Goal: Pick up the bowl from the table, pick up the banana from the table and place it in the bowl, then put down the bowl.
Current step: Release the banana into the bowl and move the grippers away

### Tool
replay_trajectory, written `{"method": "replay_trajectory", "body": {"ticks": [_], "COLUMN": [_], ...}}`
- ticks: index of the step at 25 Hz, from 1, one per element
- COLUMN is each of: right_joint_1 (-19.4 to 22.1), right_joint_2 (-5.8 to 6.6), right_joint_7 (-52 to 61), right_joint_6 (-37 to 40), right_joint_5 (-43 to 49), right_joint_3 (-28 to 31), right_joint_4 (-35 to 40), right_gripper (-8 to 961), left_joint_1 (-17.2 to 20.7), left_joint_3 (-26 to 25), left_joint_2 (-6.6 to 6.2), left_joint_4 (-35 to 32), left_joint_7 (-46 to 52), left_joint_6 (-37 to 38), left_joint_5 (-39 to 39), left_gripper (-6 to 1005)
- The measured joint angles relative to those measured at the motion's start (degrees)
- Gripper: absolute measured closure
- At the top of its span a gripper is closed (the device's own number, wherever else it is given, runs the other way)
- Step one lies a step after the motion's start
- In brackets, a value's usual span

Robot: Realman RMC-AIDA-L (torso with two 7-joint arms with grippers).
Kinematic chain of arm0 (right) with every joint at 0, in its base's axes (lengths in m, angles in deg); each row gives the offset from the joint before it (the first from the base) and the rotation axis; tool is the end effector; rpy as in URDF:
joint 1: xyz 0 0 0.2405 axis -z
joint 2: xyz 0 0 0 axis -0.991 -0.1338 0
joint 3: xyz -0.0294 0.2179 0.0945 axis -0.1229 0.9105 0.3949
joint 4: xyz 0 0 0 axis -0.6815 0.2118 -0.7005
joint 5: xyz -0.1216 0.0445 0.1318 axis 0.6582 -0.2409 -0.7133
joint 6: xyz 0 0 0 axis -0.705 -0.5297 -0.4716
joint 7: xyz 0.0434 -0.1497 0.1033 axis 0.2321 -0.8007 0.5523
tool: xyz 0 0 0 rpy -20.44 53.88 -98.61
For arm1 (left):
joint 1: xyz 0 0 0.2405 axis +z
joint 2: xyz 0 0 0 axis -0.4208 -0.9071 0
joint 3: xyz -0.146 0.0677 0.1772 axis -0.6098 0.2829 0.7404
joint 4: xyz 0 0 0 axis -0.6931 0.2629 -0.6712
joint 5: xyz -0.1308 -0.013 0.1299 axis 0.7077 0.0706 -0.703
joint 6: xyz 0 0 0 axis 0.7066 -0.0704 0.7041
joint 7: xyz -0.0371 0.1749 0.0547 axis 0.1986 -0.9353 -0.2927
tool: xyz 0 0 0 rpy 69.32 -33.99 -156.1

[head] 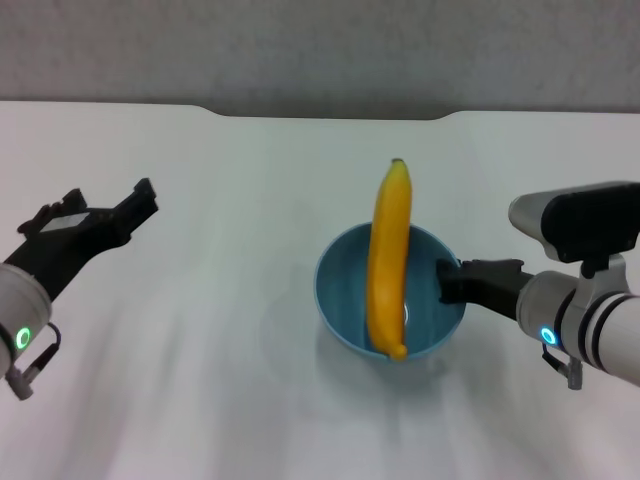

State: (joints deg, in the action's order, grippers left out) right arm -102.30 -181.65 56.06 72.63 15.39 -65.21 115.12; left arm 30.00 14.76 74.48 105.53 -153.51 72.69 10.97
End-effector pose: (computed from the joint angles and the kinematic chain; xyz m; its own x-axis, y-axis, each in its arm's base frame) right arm 0.2391 0.3650 -0.0844 0.6186 -0.6126 -0.4919 -0.7632 -0.3199 -0.5614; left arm -0.2235 0.3339 0.0165 0.4999 0.2776 0.8204 0.8658 -0.1377 -0.4810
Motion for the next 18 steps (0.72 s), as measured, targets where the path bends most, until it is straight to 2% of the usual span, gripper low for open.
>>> {"method": "replay_trajectory", "body": {"ticks": [6,18], "right_joint_1": [-1.25,-1.46], "right_joint_2": [-0.12,-0.14], "right_joint_7": [0.22,0.20], "right_joint_6": [3.03,4.68], "right_joint_5": [-2.84,-3.91], "right_joint_3": [-0.98,-1.21], "right_joint_4": [-5.46,-6.04], "right_gripper": [895,847], "left_joint_1": [0.07,0.16], "left_joint_3": [-0.23,-0.32], "left_joint_2": [0.00,0.00], "left_joint_4": [-0.69,-0.72], "left_joint_7": [0.02,0.03], "left_joint_6": [-0.27,-0.28], "left_joint_5": [0.01,0.00], "left_gripper": [92,92]}}
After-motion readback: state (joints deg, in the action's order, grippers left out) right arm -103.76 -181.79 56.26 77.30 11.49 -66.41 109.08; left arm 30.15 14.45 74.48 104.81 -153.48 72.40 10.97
